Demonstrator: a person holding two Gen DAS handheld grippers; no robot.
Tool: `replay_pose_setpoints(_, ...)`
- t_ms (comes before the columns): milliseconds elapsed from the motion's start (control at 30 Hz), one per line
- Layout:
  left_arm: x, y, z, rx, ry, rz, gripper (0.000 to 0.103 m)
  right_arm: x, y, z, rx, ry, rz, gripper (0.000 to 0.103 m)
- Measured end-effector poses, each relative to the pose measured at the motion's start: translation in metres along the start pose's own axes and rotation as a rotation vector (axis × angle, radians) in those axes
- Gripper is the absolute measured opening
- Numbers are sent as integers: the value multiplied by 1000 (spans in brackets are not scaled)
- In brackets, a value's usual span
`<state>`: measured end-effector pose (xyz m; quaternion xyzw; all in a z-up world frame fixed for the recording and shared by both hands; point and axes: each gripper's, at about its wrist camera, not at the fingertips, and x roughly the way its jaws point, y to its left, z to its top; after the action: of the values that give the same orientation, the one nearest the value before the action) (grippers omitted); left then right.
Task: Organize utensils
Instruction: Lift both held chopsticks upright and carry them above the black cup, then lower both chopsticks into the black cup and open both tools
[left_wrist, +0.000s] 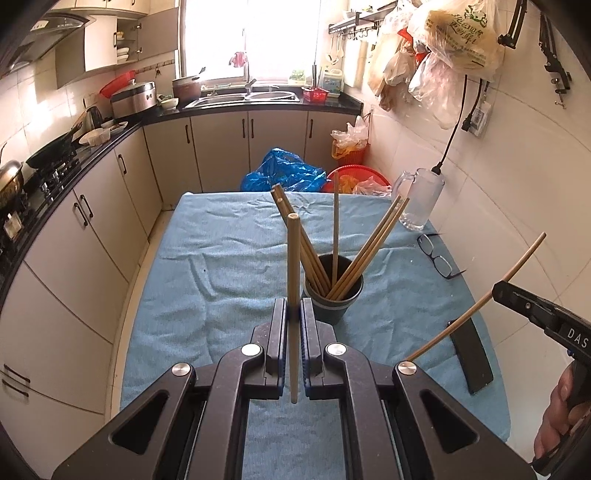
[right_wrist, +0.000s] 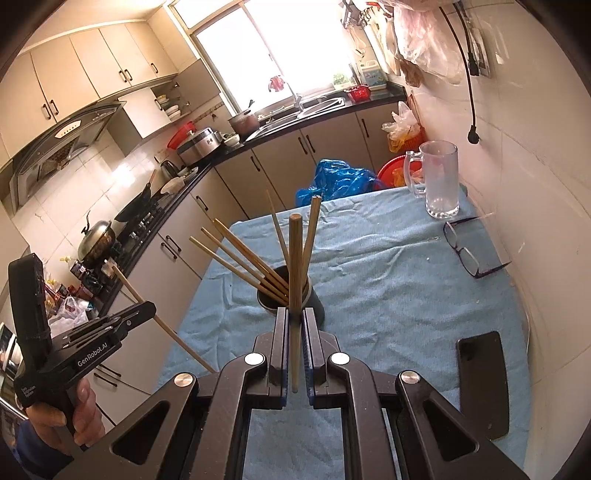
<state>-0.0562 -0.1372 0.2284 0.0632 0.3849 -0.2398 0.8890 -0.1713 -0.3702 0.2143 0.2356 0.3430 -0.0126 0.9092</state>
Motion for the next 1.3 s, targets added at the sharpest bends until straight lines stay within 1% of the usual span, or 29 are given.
replay_pose_setpoints(600,0,-11,31,43,-64,24,6,6,0,31,-8,-31,18,7)
replay_pose_setpoints(1067,9,-15,60,56,-96,15,6,20,7,63,-43,-61,16,7)
replay_pose_setpoints(1300,13,-19,74,62,-111,11,6,28,7,71,-51,-61,13,7)
